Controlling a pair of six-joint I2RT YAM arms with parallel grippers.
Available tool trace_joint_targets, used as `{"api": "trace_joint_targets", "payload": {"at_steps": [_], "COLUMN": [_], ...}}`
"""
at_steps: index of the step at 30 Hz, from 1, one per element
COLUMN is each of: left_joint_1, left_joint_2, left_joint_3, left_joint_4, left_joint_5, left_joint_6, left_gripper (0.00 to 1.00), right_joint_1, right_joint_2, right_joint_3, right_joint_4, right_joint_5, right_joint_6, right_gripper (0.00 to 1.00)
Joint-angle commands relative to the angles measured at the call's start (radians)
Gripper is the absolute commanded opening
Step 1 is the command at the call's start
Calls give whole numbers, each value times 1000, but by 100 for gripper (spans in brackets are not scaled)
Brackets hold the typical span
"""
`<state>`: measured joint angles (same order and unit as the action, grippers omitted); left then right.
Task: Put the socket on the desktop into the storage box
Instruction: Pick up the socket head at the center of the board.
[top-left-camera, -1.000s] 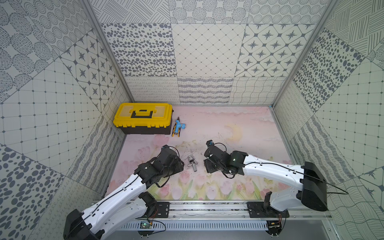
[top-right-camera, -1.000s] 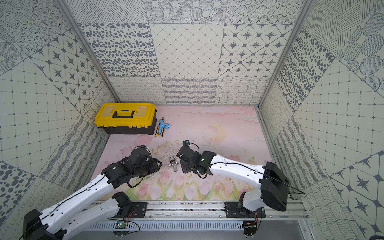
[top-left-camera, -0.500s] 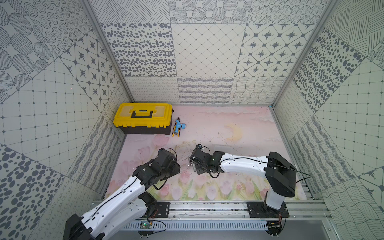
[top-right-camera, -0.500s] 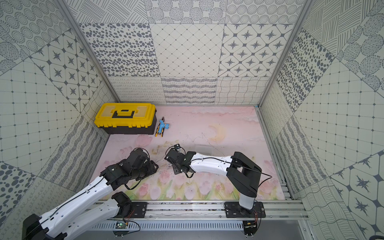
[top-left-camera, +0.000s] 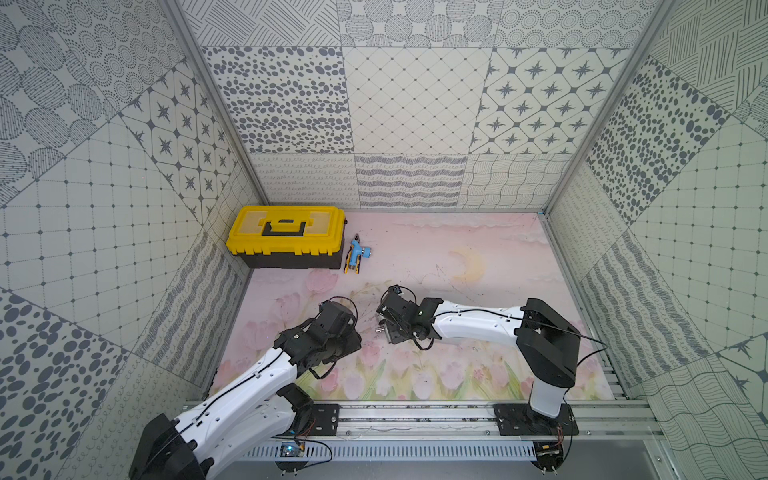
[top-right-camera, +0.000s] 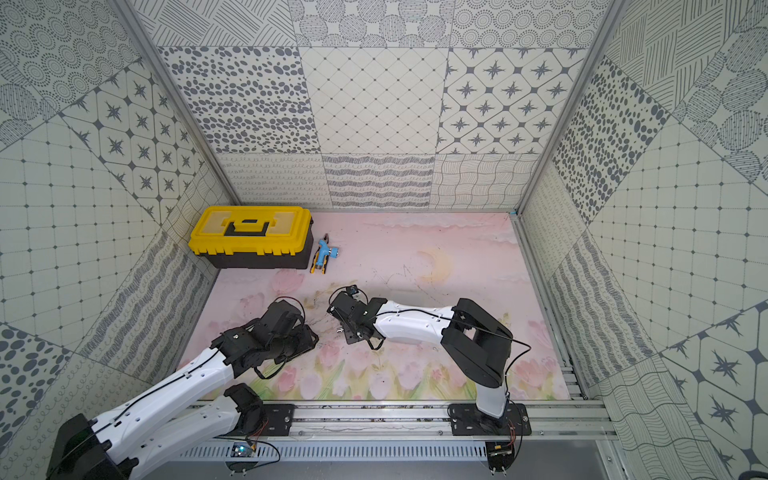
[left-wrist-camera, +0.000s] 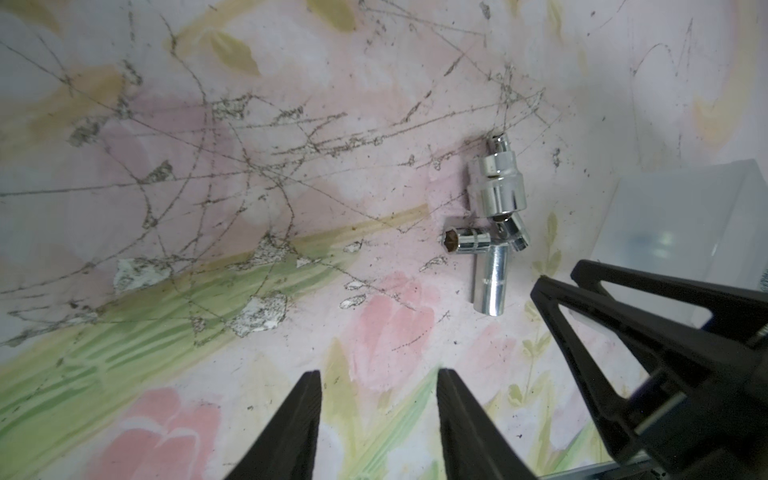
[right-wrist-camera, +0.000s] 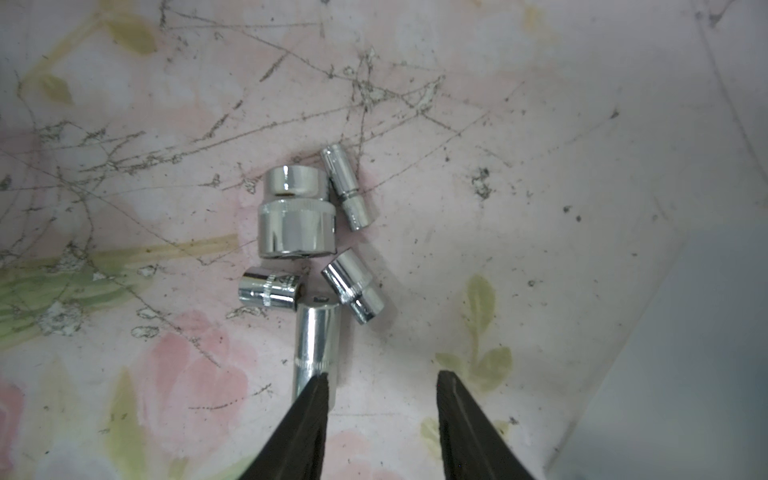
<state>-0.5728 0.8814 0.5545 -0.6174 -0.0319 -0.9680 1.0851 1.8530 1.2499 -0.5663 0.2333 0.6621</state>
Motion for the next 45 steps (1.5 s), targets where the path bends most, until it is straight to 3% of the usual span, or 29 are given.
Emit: {"api": "trace_joint_targets", "payload": {"at_steps": [1,27,37,45], "left_joint_1": [10,13,14,15], "left_joint_2": [1,8,11,13], "left_joint_3": [-1,-10,-5,-4], "left_joint_4": [50,59,57,59], "left_joint_5": [20,37,44,50], "left_joint_6": [-7,-9,-9,-10], "left_gripper": [50,49,49,49], "right_joint_1": [-12,-24,-24,-25], "right_joint_2": [32,117,130,150], "right_joint_3": [33,95,107,121], "right_joint_4": [17,20,29,34], "right_joint_5": [10,-21,-26,-23], "right_joint_6": [-30,-98,-116,-128], "right_gripper": [46,39,40,47]}}
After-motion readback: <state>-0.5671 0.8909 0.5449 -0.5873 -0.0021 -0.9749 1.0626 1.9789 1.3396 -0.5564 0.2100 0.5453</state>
